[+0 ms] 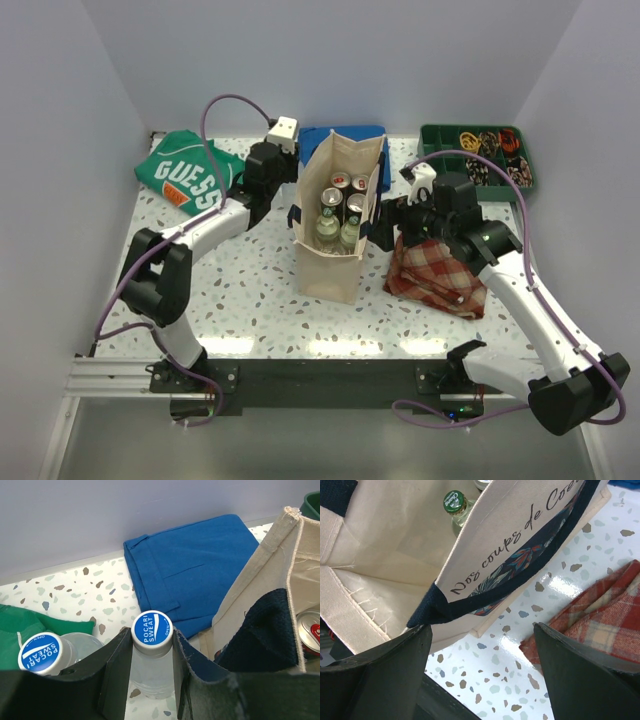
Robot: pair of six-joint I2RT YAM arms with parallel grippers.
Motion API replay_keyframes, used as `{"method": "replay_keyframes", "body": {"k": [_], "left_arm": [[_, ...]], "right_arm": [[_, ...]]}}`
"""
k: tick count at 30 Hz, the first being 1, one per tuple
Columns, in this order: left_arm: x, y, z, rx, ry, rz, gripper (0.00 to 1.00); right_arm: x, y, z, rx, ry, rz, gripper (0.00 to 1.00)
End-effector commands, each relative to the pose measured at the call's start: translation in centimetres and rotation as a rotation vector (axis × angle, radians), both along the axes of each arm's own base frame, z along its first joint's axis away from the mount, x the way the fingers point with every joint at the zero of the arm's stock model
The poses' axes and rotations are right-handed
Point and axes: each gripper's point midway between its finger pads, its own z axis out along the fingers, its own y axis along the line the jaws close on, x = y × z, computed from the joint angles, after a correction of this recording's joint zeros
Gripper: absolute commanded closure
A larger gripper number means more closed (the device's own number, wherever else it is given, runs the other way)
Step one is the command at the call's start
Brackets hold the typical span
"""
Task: Take the beverage out of the canvas bag
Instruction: Place the drink at the center of the board.
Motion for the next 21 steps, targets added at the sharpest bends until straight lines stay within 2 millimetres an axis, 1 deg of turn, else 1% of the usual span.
{"method": "replay_keyframes", "body": {"k": [1,2,3,6,11,14,15,17,18,20,21], "left_arm": [[0.5,0.3,7.7,-0.105,-0.206,0.015,0.58],[0.5,0.3,7.6,-0.105,-0.203,0.015,0.55],[0.5,0.3,7.6,-0.104,-0.202,0.015,0.5],[0.4,0.3,7.8,-0.102,-0.201,0.015,0.43],[0.2,0.8,8.3,-0.095,-0.205,0.034,0.37],[-0.2,1.3,9.4,-0.095,-0.22,0.044,0.33],[-0.6,1.5,10.4,-0.102,-0.237,0.047,0.3],[-1.0,1.8,11.5,-0.102,-0.251,0.052,0.27],[-1.4,2.1,13.0,-0.113,-0.276,0.053,0.24],[-1.9,2.3,14.1,-0.109,-0.286,0.048,0.16],[-2.6,2.4,15.7,-0.119,-0.313,0.041,0.13]], "right_arm": [[-0.1,-0.1,1.2,0.012,-0.04,-0.005,0.13],[-0.1,-0.1,1.4,0.015,-0.044,-0.006,0.13],[0.0,-0.2,1.3,0.013,-0.043,-0.01,0.13],[-0.1,-0.3,1.4,0.013,-0.047,-0.012,0.13],[-0.1,-0.2,1.5,0.017,-0.048,-0.009,0.12],[0.0,-0.1,1.5,0.02,-0.049,-0.009,0.12],[0.0,-0.1,1.6,0.021,-0.052,-0.011,0.12],[0.1,-0.1,1.6,0.023,-0.053,-0.014,0.12],[0.1,-0.1,1.7,0.024,-0.054,-0.017,0.12],[0.1,-0.1,1.8,0.027,-0.057,-0.02,0.12],[0.2,-0.1,1.8,0.028,-0.059,-0.022,0.12]]}}
